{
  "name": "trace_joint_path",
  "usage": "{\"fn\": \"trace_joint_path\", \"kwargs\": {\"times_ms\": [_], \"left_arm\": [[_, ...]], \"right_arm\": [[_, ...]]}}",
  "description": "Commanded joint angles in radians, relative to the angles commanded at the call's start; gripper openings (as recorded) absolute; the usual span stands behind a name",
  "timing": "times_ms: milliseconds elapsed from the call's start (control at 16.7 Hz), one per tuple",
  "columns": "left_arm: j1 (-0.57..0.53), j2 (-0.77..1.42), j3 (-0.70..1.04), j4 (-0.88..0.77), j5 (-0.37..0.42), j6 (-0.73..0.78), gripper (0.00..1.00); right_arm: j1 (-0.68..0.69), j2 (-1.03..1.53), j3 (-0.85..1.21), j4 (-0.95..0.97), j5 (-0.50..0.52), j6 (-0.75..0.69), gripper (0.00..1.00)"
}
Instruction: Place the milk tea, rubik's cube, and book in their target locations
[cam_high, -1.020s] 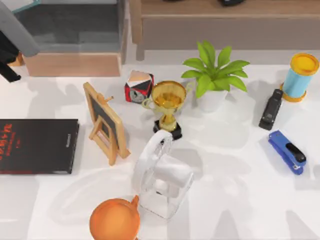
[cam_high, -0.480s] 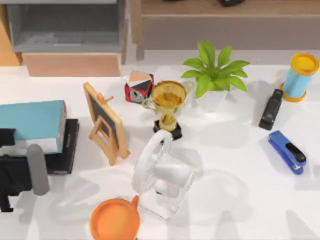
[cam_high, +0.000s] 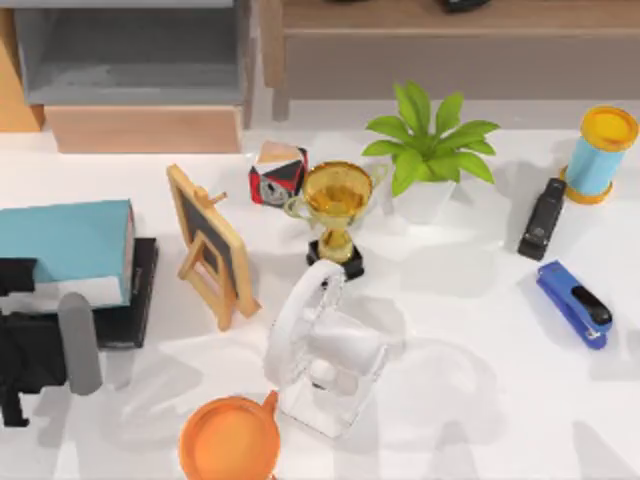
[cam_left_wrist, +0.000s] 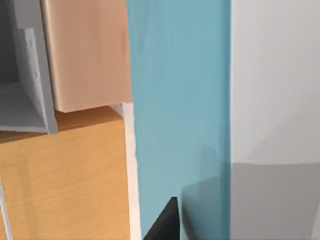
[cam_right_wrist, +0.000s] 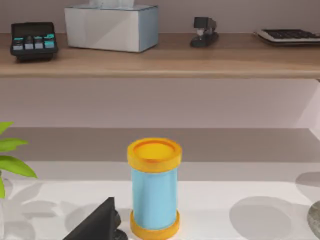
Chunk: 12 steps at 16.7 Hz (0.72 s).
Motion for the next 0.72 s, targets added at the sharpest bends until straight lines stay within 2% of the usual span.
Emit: {"fn": "trace_joint_path", "kwargs": {"times_ms": [420, 720], "left_arm": [[-0.002, 0.042, 0.002, 0.020, 0.002, -0.002, 0.00], [-0.002, 0.042, 0.002, 0.020, 0.002, -0.002, 0.38]], "right_arm": [[0.000, 0.000, 0.000, 0.000, 0.000, 0.000, 1.00], [0.000, 0.000, 0.000, 0.000, 0.000, 0.000, 1.00]]}}
